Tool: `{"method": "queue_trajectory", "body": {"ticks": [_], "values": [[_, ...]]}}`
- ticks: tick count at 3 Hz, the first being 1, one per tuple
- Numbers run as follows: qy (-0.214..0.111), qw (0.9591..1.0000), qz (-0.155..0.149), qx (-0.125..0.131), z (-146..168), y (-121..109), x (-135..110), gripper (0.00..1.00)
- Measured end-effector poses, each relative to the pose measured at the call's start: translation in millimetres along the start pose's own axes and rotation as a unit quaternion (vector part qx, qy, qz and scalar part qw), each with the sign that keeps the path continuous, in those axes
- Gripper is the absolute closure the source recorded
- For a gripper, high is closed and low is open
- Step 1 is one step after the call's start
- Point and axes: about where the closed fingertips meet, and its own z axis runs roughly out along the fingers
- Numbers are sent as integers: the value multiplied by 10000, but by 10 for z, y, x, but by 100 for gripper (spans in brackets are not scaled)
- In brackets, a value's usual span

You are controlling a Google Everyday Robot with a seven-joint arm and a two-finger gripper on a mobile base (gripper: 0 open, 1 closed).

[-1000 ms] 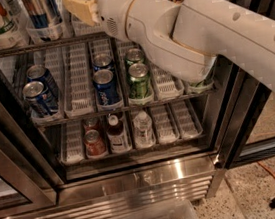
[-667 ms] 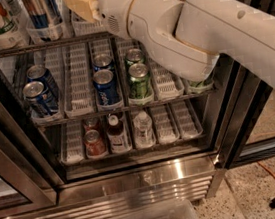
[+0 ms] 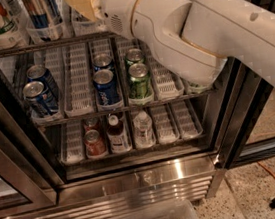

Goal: Pick redbull can from top shelf of fridge

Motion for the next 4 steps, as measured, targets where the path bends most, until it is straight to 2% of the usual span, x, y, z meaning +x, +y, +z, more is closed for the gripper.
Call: {"method": "queue_trajectory", "body": {"ticks": [2, 3, 4], "values": [[212, 9996, 123, -163, -247, 218, 242, 100], [212, 9996, 123, -163, -235, 204, 195, 100], [230, 9994, 91, -245, -284, 322, 193, 100]]}}
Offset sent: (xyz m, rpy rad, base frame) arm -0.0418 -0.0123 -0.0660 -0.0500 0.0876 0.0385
